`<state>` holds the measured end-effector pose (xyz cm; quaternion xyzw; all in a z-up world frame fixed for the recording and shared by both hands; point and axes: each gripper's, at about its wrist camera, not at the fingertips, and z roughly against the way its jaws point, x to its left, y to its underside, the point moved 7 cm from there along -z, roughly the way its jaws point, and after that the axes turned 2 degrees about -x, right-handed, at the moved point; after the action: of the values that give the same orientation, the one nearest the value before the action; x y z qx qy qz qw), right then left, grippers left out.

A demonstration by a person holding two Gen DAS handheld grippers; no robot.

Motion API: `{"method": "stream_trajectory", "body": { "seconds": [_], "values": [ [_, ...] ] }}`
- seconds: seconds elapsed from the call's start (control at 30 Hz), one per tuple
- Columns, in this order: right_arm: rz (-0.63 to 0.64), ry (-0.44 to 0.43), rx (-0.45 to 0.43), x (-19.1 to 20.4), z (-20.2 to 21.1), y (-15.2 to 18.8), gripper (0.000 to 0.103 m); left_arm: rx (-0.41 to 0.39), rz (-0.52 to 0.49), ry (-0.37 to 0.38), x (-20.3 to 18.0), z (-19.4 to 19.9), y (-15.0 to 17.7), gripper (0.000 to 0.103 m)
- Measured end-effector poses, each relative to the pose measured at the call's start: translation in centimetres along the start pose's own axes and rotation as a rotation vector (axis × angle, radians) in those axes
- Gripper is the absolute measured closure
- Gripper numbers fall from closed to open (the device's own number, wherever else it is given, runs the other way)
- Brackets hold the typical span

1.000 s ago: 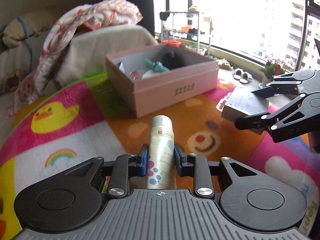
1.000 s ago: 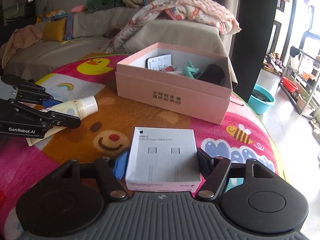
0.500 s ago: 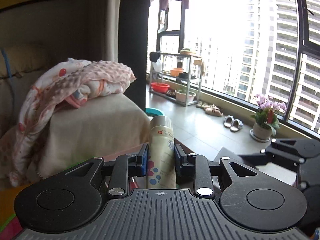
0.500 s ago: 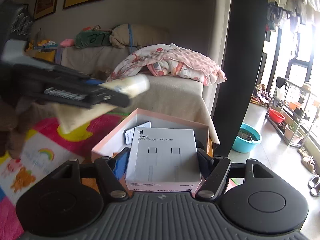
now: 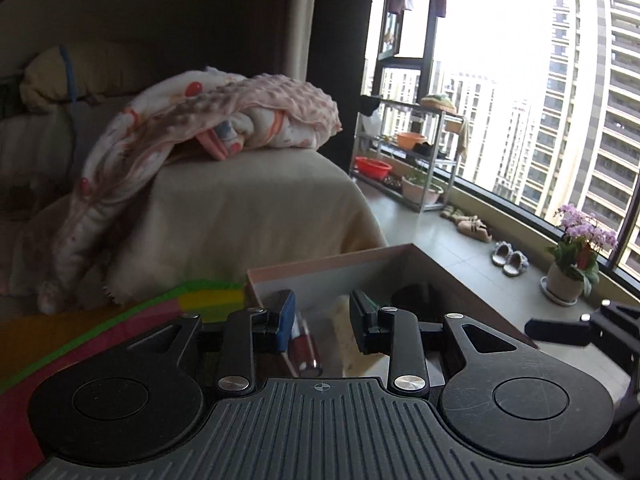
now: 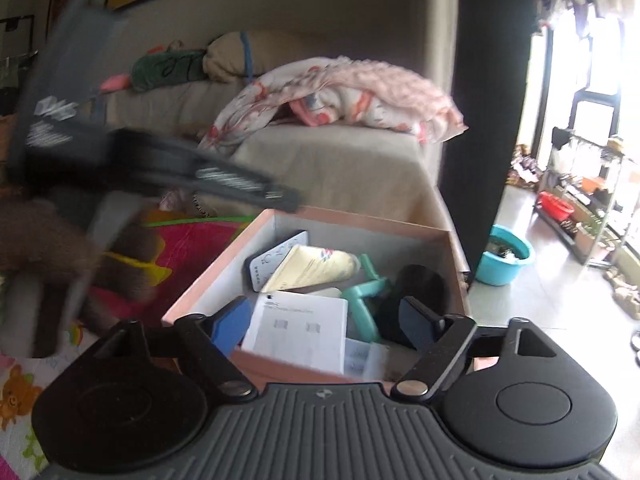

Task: Organize rigid objects

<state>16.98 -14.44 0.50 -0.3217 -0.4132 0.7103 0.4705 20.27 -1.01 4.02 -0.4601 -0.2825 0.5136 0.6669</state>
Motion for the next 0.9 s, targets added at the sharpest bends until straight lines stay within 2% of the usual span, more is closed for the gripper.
{"method": "stream_trajectory", "body": {
  "seconds": [0.07,0.17,0.3,0.43,0.5,0.53,0.57,0.67,0.8,0.9],
  "values": [
    [-0.008,0.047,-0.021,-0.2,2.2,0.9,0.012,0.002,-0.005,-0.014,-0.4,3.6,1.8,0.07],
    [-0.02,0.083,0.01,-0.2,4.6,2.7,0.007,0.057,-0.011,-0.031,-1.5,7.3,5.1,0.07],
    [-0.08,0.11,0.103,0.2,5.9,6.2,0.007,0.139,0.017,-0.108,-2.6,9.7,10.5,0.07],
    [-0.135,0.111,0.212,0.8,5.5,9.4,0.007,0.182,0.0,-0.195,-3.4,11.2,14.1,0.069],
    [-0.137,0.138,0.255,1.0,5.3,10.8,0.005,0.196,0.009,-0.217,-3.6,11.1,14.8,0.069],
    [-0.138,0.155,0.272,0.9,5.1,11.4,0.0,0.206,0.015,-0.217,-3.8,11.0,15.2,0.069],
    [-0.15,0.175,0.261,0.6,5.1,11.6,0.0,0.19,0.009,-0.224,-3.9,10.9,15.2,0.069],
    [-0.194,0.154,0.275,0.2,5.1,11.8,0.0,0.172,0.025,-0.216,-4.4,10.6,15.2,0.069],
    [-0.172,0.12,0.225,0.1,5.4,12.0,0.0,0.163,0.05,-0.195,-4.7,9.8,15.1,0.067],
    [-0.167,0.13,0.211,0.3,5.6,12.0,0.0,0.154,0.08,-0.214,-4.8,9.5,15.0,0.066]
  ]
}}
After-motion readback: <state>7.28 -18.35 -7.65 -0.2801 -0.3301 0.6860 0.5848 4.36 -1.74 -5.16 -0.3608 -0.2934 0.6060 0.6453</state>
